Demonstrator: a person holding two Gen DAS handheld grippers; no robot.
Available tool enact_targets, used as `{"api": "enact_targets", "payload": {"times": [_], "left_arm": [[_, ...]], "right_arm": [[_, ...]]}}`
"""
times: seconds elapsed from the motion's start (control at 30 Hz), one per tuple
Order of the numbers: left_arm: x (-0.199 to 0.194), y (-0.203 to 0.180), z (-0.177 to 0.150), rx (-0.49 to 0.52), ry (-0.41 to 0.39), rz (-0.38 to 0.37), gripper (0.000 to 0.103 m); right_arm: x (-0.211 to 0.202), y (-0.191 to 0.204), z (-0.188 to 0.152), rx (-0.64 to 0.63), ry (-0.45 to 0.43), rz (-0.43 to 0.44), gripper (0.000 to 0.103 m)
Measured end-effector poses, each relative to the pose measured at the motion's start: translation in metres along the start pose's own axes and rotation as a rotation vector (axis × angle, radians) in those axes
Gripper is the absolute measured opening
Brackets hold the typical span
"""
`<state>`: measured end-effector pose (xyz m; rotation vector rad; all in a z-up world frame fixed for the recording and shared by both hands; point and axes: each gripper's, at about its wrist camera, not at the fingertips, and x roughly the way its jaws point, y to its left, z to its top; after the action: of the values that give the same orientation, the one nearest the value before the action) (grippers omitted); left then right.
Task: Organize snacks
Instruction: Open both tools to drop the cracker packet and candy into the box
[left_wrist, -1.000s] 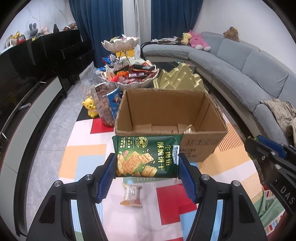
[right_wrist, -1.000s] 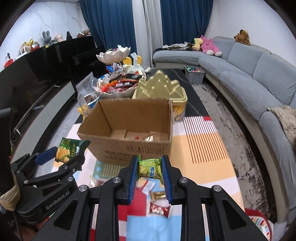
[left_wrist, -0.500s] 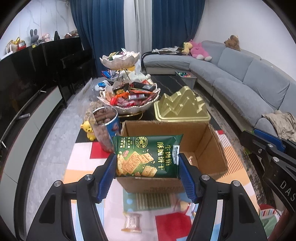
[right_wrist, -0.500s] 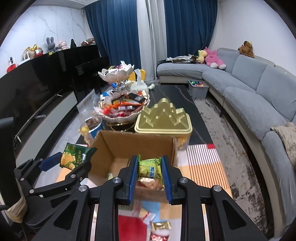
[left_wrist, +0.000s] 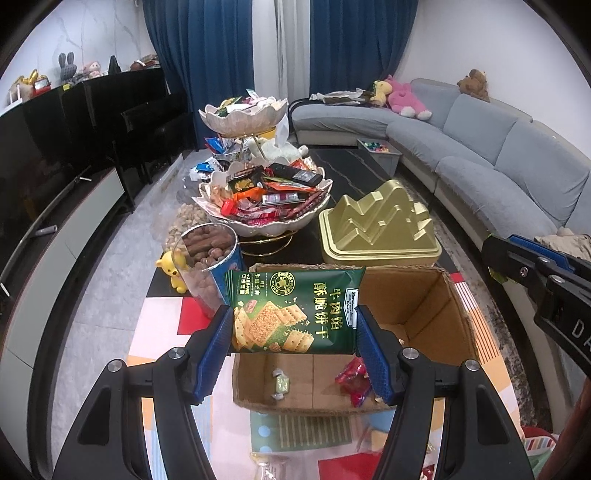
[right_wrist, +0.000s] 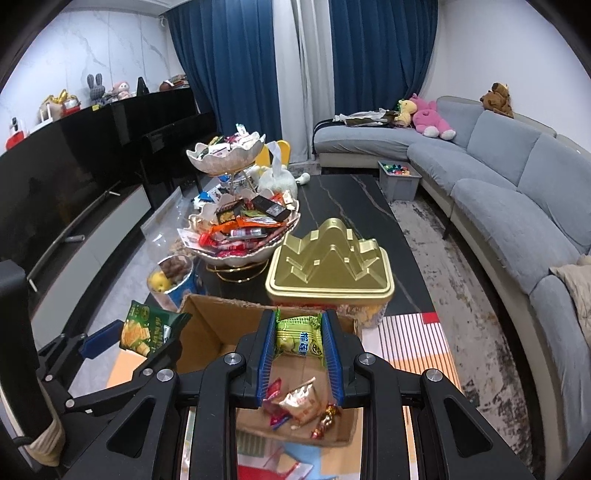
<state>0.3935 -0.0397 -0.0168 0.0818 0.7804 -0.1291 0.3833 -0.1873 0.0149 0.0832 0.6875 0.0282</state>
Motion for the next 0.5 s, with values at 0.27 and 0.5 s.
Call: {"api": "enact_targets", "payload": {"times": [0.27,0.5], "left_arm": [[0.020,0.003,0.000,-0.014,0.031,-0.012,0.067],[0.019,0.010,0.000,-0.041,0.030,0.001,0.085]], "right_arm": [[0.020,-0.003,0.005,-0.004,0.028,-0.002,0.030],[0.013,-0.004,0.006,-0.003,-0.009,-0.027,0.070]]}}
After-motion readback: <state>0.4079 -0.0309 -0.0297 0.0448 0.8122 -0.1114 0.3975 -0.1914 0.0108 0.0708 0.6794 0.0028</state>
